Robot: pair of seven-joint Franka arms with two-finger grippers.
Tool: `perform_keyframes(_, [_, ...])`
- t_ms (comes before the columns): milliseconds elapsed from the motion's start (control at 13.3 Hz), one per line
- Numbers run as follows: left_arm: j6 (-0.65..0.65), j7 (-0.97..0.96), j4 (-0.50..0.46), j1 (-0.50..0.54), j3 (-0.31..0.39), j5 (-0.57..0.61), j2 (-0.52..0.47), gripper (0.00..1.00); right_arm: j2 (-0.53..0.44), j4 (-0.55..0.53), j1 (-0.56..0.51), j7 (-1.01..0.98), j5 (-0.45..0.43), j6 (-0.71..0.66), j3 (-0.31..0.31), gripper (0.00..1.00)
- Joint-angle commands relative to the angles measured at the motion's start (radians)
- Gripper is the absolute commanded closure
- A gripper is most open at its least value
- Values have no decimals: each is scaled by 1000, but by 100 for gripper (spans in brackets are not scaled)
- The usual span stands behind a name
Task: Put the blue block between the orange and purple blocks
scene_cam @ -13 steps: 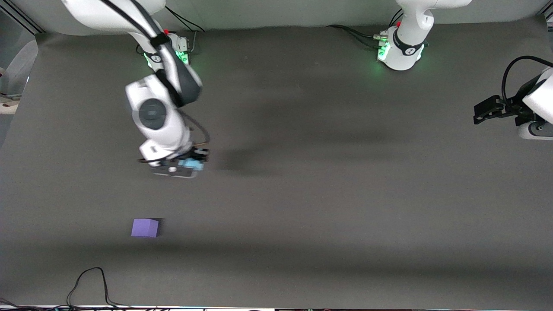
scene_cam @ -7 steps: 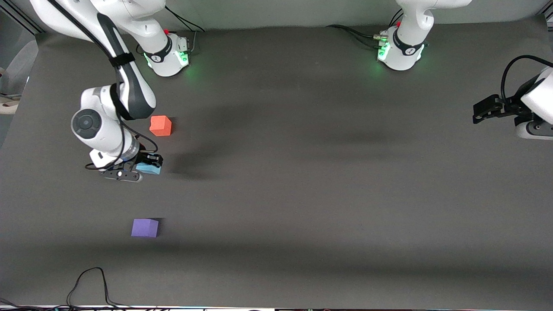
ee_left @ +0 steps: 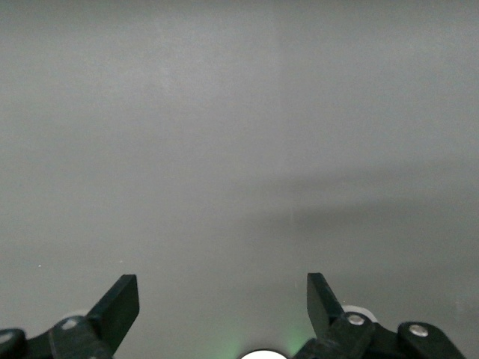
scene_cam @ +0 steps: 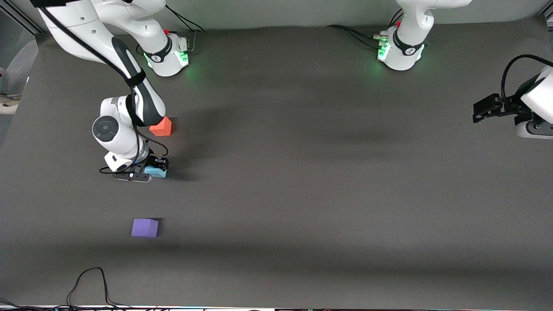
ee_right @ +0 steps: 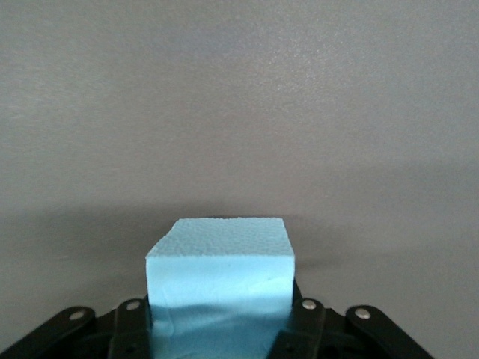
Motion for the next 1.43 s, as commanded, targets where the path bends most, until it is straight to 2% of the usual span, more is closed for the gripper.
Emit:
perform_keyframes(0, [5, 16, -25, -13, 12, -4, -31, 0, 8, 6, 9, -42, 24, 19, -11, 3])
perform_keyframes(225, [5, 16, -26, -13, 11, -4, -31, 0, -31, 6, 15, -42, 25, -7, -12, 0])
perform_keyframes(300, [6, 14, -27, -13, 11, -4, -30, 0, -67, 9, 15, -42, 24, -63, -12, 0])
perform_keyframes(750, [20, 16, -31, -9, 12, -5, -28, 0, -392, 53, 17, -26, 24, -344, 0, 0])
perform_keyframes(825, [20, 16, -31, -7, 11, -7, -28, 0, -432, 91, 17, -28, 24, -405, 2, 0])
perform_keyframes(1050, [22, 16, -31, -5, 12, -27, -27, 0, -485, 316, 17, -42, 24, -704, 2, 0])
perform_keyframes(1200, [22, 16, -31, -4, 12, -28, -27, 0, -486, 418, 12, -42, 24, -813, 0, 0])
perform_keyframes(1350, [23, 16, -31, -4, 12, -33, -25, 0, -486, 460, -8, -43, 25, -858, 9, 0])
